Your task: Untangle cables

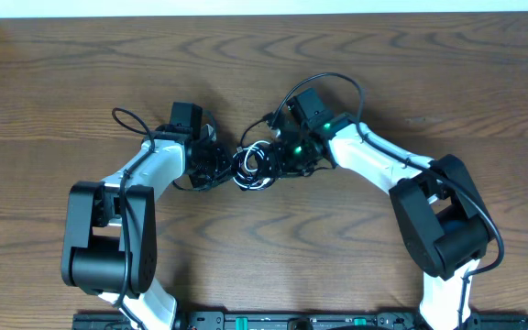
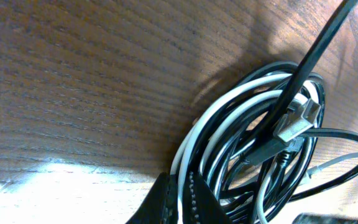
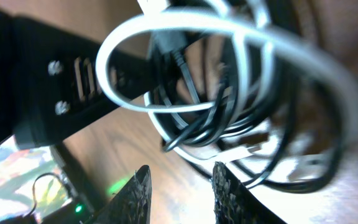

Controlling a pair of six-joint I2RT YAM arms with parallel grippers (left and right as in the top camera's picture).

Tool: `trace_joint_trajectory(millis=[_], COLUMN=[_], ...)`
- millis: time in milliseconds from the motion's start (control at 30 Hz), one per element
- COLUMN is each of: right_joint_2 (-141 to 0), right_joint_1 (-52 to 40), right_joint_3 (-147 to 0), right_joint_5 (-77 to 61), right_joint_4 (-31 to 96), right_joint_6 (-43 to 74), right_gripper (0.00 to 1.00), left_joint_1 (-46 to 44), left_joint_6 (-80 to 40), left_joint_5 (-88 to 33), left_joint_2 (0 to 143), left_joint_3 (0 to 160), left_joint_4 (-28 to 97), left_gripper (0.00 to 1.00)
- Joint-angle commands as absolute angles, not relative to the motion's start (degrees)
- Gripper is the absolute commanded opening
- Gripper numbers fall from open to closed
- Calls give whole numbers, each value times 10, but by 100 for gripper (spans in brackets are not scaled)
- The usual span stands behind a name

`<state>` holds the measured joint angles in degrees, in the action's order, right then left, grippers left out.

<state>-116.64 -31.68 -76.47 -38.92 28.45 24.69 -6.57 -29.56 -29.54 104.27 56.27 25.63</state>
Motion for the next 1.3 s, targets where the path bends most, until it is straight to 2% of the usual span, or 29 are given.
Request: trace_joint_trajectory(millis=[0, 733, 1067, 1267], right_joint_2=[-1166, -1166, -1167, -1167], right_joint_1=[-302, -294, -344, -365], right_joint_3=[-775, -775, -775, -775], right_joint_5=[-368, -250, -133, -69], right_joint_4=[276, 326, 326, 326], right_joint_6=[235, 227, 280, 298], right_gripper=[29, 31, 22, 12], left_joint_1=[-65, -65, -65, -65], left_joint_6=[-283, -283, -283, -283], left_joint_5=[-281, -281, -281, -281], left_joint_2=[1050, 1050, 1050, 1050], left_joint_3=[554, 554, 554, 554], left_joint_4=[265, 265, 265, 265], left_gripper=[8, 7, 8, 8])
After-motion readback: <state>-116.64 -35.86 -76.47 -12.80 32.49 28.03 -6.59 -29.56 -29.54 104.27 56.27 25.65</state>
